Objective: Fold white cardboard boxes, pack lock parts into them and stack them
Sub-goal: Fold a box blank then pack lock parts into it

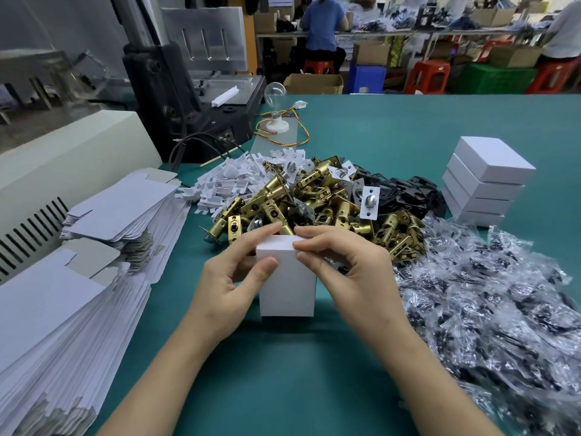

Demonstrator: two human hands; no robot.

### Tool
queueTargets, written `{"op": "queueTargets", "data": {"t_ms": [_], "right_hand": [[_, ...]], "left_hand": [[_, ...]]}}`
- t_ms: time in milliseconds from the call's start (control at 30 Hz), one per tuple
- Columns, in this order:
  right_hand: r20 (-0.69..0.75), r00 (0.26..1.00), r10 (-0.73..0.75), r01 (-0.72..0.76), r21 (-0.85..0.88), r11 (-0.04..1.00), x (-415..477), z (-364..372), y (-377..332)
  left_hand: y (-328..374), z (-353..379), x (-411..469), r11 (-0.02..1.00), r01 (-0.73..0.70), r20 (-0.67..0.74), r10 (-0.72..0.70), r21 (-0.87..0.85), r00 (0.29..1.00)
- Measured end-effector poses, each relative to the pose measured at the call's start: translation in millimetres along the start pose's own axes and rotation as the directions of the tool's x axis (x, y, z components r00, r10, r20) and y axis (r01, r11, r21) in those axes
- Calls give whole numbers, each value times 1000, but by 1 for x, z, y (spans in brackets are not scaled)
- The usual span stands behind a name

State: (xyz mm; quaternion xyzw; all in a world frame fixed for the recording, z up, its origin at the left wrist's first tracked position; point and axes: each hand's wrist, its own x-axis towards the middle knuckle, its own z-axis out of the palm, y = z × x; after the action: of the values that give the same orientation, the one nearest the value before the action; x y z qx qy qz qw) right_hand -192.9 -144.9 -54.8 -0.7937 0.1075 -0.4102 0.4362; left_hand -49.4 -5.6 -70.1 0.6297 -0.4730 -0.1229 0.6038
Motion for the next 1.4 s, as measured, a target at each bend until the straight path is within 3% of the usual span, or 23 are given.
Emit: {"op": "queueTargets", "data": {"t_ms": [200, 333, 500, 600, 700, 833, 1000, 1267, 1400], "right_hand": [[-41, 999, 22, -24, -37, 999, -1, 2, 1], [-44, 998, 40, -49, -245, 968, -9, 9, -13], [78, 995, 69, -4, -640, 768, -16, 28, -39], [169, 974, 151, 25, -741, 672, -18, 39, -46], [130, 987, 89, 25, -688, 725, -18, 34, -50], [-23, 995, 97, -98, -400, 911, 1, 8, -60], [-177, 963, 205, -240, -213, 947, 55, -48, -58], [-380, 804, 458, -575, -302, 760, 170, -127, 36], [-406, 769, 493, -638, -447, 628, 192, -133, 87]], "left_hand": [[1, 2, 1, 997, 47, 10, -47, -63, 999], [0, 5, 5, 977, 117, -120, -140, -180, 983], [1, 7, 8, 909, 231, -289, -338, -347, 896], [1, 8, 8, 854, 262, -265, -408, -449, 874], [6, 7, 9, 787, 240, -165, -395, -568, 904], [11, 2, 11, 688, 183, -59, -312, -702, 948], [10, -1, 9, 733, 215, -43, -316, -646, 948], [8, 6, 7, 778, 271, 15, -319, -566, 948], [4, 12, 5, 824, 272, 31, -296, -498, 955]]}}
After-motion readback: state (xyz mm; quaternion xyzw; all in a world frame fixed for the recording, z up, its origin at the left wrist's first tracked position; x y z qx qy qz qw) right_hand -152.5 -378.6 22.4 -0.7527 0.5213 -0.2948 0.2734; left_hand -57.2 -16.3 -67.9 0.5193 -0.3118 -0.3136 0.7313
